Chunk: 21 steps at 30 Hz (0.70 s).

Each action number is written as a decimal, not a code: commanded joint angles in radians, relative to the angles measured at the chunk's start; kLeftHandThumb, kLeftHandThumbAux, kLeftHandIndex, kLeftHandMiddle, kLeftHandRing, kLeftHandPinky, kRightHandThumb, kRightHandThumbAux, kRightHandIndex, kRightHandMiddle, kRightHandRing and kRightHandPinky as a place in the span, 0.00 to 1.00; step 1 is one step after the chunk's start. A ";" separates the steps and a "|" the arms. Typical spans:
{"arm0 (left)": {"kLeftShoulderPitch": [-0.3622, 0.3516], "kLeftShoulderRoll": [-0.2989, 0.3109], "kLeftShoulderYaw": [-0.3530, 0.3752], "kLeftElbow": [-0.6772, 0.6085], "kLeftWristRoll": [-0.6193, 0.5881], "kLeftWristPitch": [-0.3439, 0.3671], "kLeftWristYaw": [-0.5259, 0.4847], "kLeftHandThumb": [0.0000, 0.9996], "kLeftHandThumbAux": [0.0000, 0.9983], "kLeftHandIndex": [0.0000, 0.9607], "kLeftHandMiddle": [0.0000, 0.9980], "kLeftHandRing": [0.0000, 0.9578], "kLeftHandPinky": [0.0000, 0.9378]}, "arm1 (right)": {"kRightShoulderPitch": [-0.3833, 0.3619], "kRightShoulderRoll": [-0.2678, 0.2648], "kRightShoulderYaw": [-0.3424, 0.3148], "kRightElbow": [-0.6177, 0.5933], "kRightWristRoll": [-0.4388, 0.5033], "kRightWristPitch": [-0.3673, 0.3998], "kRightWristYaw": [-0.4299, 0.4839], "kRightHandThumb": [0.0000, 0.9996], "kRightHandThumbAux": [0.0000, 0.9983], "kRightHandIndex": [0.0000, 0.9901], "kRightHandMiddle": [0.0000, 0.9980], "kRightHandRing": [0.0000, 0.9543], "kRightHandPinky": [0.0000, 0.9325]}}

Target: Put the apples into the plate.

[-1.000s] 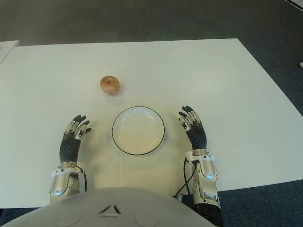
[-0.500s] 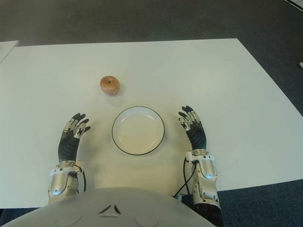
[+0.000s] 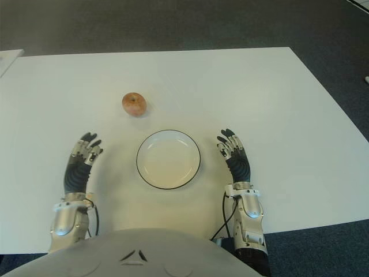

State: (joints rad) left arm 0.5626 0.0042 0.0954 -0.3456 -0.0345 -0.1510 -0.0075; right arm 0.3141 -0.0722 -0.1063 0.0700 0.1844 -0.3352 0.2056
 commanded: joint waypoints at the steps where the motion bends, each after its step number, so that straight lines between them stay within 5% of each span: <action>1: -0.031 0.045 0.040 -0.111 0.046 0.079 0.016 0.17 0.55 0.10 0.10 0.13 0.17 | -0.005 0.008 0.004 0.014 -0.016 0.016 -0.014 0.34 0.60 0.11 0.15 0.19 0.24; 13: -0.293 0.192 0.098 -0.162 0.302 0.202 0.050 0.19 0.56 0.06 0.07 0.08 0.14 | -0.018 0.013 0.006 0.032 -0.014 0.016 -0.018 0.35 0.60 0.11 0.16 0.20 0.24; 21: -0.391 0.352 0.039 -0.171 0.628 0.259 0.022 0.23 0.47 0.04 0.05 0.06 0.11 | -0.027 0.022 0.003 0.049 -0.006 0.002 -0.017 0.35 0.61 0.11 0.16 0.19 0.24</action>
State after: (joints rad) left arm 0.1799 0.3155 0.1719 -0.5225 0.4641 0.0703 0.0288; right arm 0.2936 -0.0594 -0.1001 0.0928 0.1761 -0.3362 0.1919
